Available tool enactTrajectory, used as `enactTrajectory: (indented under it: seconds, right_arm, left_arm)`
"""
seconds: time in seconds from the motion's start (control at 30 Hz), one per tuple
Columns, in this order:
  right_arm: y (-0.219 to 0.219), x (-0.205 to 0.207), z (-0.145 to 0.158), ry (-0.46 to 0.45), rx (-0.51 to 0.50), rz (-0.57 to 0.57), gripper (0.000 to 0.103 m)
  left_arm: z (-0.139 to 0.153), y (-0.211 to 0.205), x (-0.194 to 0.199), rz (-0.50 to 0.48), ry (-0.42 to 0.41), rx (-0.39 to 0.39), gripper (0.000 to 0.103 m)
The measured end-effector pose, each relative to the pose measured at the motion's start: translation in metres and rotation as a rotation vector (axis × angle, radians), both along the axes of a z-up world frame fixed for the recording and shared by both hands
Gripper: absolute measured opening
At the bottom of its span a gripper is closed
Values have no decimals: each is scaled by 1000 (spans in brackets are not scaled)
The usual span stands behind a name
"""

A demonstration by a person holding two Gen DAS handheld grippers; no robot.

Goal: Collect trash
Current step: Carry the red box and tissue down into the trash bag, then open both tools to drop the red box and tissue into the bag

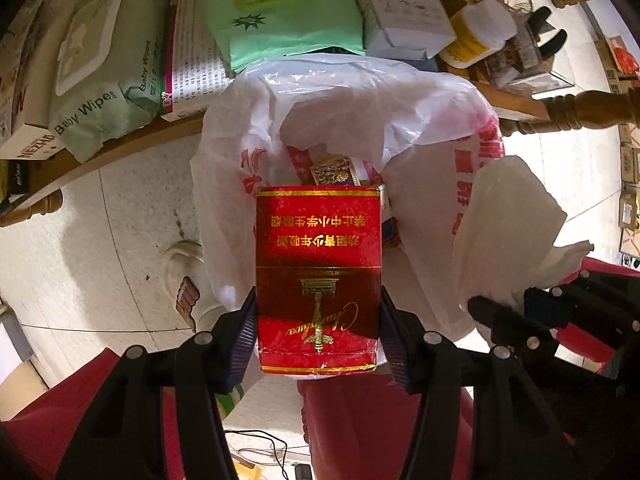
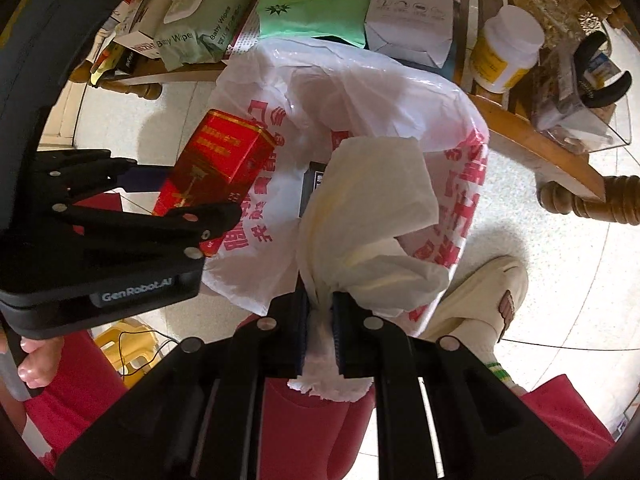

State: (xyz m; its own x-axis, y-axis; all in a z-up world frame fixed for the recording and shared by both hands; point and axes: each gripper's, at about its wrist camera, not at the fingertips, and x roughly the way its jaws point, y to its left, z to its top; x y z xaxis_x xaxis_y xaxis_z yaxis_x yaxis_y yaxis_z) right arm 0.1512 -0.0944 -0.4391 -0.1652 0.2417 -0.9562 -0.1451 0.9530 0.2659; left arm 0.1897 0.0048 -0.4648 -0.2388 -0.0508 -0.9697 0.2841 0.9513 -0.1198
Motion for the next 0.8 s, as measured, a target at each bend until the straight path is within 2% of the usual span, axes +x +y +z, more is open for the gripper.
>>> enactTrajectory:
  seconds: [0.37,0.57,0.7,0.73,0.77,0.8]
  right_arm:
    - [6,12,-12,10,30,4,11]
    - [4,18,-15,27,67,-11,12]
    - [4,17,-18,38,73,-8,12]
    - [3,17,-18,40,74,-5,13]
    - [3,17,-19,41,73,-4,22]
    - [2,17,-19,37,66,-7,30]
  left_arm:
    - [-9,-4,-2,-13,-18,-14,54]
    - [-13,1,6,28,-3,-50,54]
    - [-16,-1,8,22,0,-51,55]
    - [-16,-2,7,16,-2,-44,56]
    - [-17,-3,7,11,-1,-34,63]
    - [-18,-4,7,8,-3,-21,65]
